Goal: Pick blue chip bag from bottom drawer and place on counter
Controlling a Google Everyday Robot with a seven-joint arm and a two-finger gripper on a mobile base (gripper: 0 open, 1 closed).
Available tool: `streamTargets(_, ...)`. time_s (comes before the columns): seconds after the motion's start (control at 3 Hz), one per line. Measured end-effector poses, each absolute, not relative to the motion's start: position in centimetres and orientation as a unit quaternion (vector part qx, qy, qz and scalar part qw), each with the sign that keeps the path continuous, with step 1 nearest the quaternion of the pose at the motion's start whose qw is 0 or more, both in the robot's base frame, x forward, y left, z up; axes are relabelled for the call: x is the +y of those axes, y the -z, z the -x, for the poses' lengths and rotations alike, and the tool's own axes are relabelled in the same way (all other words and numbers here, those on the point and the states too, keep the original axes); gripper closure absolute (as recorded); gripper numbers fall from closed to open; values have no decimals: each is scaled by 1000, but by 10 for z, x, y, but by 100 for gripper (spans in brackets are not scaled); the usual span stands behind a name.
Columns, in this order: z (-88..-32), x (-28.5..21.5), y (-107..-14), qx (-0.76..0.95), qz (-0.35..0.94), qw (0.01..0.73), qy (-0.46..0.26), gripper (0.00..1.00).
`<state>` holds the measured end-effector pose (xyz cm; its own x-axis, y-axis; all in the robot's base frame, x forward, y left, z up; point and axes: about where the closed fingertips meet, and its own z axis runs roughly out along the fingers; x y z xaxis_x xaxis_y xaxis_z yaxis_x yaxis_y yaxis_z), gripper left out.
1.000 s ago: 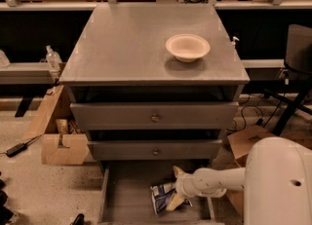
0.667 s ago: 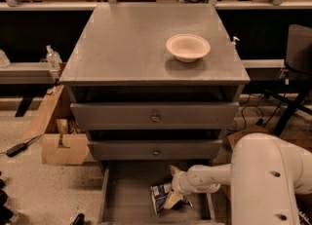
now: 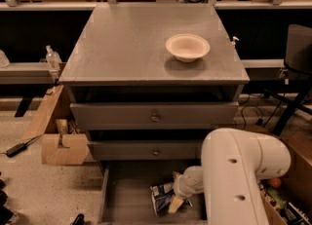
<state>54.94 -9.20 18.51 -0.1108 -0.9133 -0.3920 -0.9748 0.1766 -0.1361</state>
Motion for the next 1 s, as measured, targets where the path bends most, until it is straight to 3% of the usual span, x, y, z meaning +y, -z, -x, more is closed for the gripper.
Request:
streamTargets(0.33, -555, -96, -172, 741, 645, 176, -63, 0)
streamTargets(1.0, -549, -92, -129, 736, 659, 140, -60, 50)
